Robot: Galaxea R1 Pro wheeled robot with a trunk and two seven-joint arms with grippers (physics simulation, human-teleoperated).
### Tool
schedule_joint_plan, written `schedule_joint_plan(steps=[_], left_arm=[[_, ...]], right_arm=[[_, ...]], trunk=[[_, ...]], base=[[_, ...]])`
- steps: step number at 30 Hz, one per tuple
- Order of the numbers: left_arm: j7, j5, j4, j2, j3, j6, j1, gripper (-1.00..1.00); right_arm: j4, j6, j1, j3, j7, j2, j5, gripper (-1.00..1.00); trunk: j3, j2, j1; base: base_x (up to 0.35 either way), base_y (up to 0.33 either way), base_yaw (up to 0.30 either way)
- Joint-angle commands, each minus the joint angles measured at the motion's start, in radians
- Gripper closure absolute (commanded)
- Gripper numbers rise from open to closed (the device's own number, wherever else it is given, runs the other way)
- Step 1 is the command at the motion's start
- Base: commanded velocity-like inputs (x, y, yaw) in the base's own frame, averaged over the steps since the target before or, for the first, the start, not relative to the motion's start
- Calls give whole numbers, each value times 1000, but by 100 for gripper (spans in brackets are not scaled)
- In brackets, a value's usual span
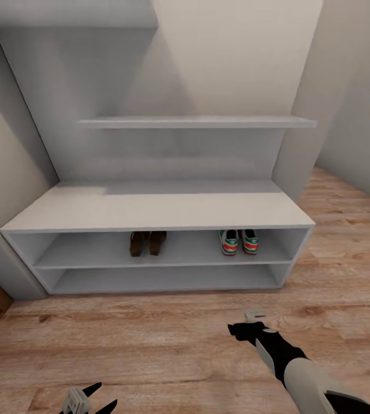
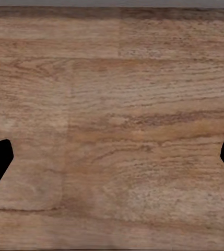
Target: Pick up the two gym shoes and the two sandals from the corridor floor and place them onto the hallstand (shoe rack) in the corridor, making sure they are on the rack and not on the floor. Arrange them so the two gym shoes are next to each other and the two sandals are next to each other.
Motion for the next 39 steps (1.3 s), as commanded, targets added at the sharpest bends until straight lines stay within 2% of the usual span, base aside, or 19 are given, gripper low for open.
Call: schedule_joint_plan(steps=[1, 7, 14, 19, 26, 28, 39], left_arm=[[2, 1, 1, 0, 1, -5, -1, -100], [45, 0, 2, 0, 1, -6, -1, -100], [91, 0, 4, 0, 0, -6, -1, -100], [105, -1, 16, 0, 0, -7, -1, -100], [114, 2, 39, 0, 2, -9, -1, -100], [123, 3, 43, 0, 2, -10, -1, -100], [263, 3, 55, -4, 0, -16, 0, -100]], right_arm=[[9, -7, 0, -8, 15, -10, 10, -100], [55, -66, 0, -6, 55, -65, 13, -100], [70, -92, 0, -5, 123, -104, 27, -100], [75, -99, 9, -4, 210, -117, 50, -100], [76, -118, 68, -4, 308, -123, 71, -100], [75, -128, 84, -4, 321, -124, 73, -100], [76, -222, 163, -4, 339, -151, 77, -100]], trunk=[[2, 7, -4], [21, 49, -27], [43, 98, -54], [59, 133, -73], [81, 182, -100], [87, 196, -108], [121, 273, -150]], base=[[0, 0, 0], [0, 0, 0], [0, 0, 0], [0, 0, 0], [0, 0, 0], [0, 0, 0], [0, 0, 0]])
